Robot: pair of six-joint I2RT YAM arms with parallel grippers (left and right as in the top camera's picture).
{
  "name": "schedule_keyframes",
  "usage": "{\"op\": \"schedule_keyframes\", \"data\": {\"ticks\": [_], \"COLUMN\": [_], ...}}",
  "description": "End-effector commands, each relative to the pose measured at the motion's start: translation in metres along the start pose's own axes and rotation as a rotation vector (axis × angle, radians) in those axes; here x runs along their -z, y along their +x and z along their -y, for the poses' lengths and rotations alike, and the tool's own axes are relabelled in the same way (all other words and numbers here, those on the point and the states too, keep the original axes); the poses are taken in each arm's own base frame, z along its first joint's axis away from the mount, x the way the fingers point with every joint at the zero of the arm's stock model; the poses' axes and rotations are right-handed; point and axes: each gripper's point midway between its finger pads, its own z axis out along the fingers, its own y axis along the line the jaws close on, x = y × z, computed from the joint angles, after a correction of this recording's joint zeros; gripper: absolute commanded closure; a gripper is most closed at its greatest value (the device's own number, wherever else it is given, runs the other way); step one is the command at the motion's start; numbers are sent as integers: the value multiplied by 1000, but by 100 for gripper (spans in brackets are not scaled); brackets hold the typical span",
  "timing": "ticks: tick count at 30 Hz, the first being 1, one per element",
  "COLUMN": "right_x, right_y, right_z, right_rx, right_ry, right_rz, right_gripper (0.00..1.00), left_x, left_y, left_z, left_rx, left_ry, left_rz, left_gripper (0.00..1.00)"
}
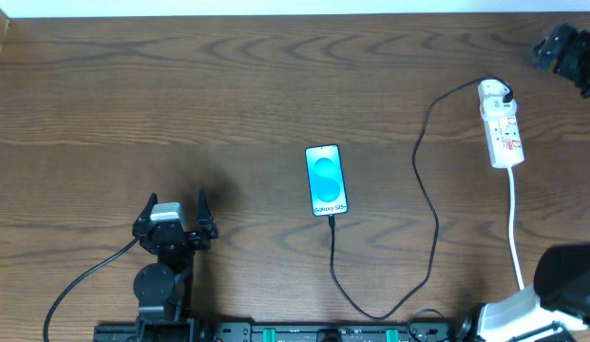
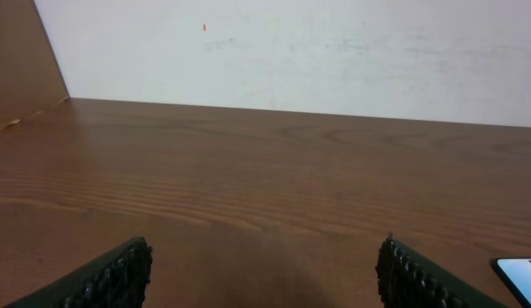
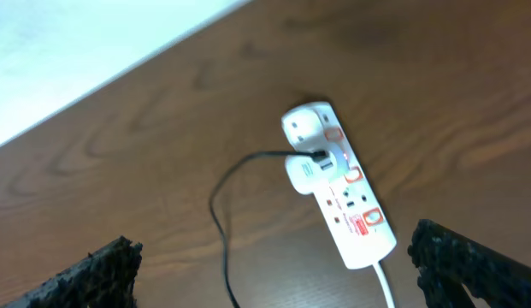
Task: Plug charger to phone and switch on socket
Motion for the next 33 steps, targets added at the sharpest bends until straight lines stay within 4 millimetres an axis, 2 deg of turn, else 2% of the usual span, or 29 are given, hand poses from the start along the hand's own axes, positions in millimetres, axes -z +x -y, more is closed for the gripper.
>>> {"op": "schedule_keyframes", "data": {"ticks": [1, 6, 9, 14, 19, 24, 27, 33], "right_x": [39, 47, 44, 36, 36, 45, 51, 59], "right_y": [-5, 6, 23, 65, 100, 135, 152, 174], "right_z": [-22, -43, -57, -72, -68, -57, -49, -38], "right_rx": [55, 129, 176, 242, 268, 280, 283, 286], "right_ry": [-18, -50, -101, -186, -226, -245, -244, -249], "right_rz": [127, 263, 342, 471, 567, 656, 710, 844], "right_gripper": [1, 1, 1, 1, 1, 1, 1, 1], "left_x": [-1, -1, -1, -1, -1, -1, -1, -1], "left_y": [18, 18, 18, 18, 18, 18, 18, 18], "left_z": [-3, -3, -3, -3, -3, -3, -3, -3], "left_rx": [-17, -17, -17, -17, -17, -17, -17, -17], "left_ry": [-11, -11, -11, -11, -11, -11, -11, -11], "left_rz": [-52, -52, -52, -52, -52, -52, -52, -52], "left_gripper": [16, 16, 16, 16, 16, 16, 16, 16]}}
